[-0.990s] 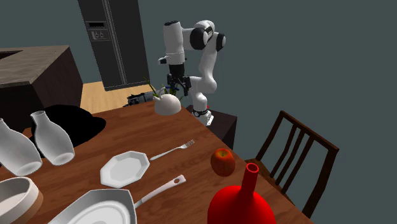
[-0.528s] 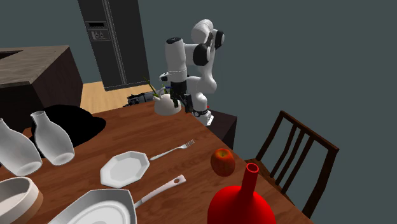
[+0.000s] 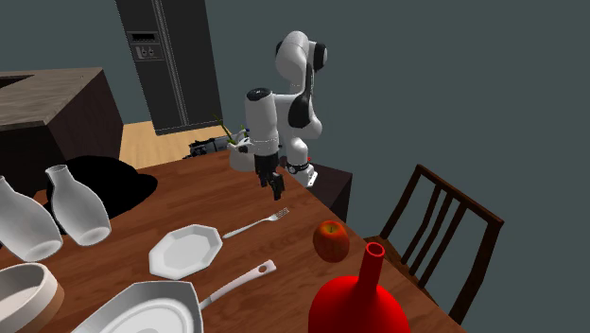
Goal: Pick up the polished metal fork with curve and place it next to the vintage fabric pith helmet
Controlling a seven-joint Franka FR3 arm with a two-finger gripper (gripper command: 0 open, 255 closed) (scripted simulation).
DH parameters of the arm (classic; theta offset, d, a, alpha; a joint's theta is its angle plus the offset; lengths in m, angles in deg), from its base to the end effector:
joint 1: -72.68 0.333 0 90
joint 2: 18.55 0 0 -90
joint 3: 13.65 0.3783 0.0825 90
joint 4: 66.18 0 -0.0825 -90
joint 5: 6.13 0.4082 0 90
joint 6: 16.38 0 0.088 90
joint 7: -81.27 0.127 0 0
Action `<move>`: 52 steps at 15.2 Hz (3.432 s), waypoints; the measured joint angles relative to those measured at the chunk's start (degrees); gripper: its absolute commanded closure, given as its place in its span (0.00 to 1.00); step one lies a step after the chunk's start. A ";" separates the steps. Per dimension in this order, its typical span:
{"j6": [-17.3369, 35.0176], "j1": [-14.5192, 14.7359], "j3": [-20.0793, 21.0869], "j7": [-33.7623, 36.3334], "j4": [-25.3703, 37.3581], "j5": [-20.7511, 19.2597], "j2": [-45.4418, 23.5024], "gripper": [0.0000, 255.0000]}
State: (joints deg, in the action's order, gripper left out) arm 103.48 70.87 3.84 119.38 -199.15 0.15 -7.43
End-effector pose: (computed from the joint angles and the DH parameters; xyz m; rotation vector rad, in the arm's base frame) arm 0.4621 0.1410 0.4403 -3.0467 0.7049 0.0836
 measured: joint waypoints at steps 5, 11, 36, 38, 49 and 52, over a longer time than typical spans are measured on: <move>4.75 -0.23 1.59 7.48 3.58 -3.17 -9.61 0.00; 9.82 0.03 1.88 8.89 1.42 -4.23 -12.71 0.00; 5.97 0.00 1.91 8.43 2.94 -3.31 -10.20 1.00; 4.41 -0.09 1.81 8.15 3.76 -3.09 -9.42 1.00; -4.10 -0.24 1.41 7.37 8.40 -1.95 -5.40 1.00; -6.25 -0.24 1.35 7.38 9.96 -1.81 -4.78 1.00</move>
State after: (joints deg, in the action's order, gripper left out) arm 97.23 70.63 5.19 126.76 -189.20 -1.66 -12.20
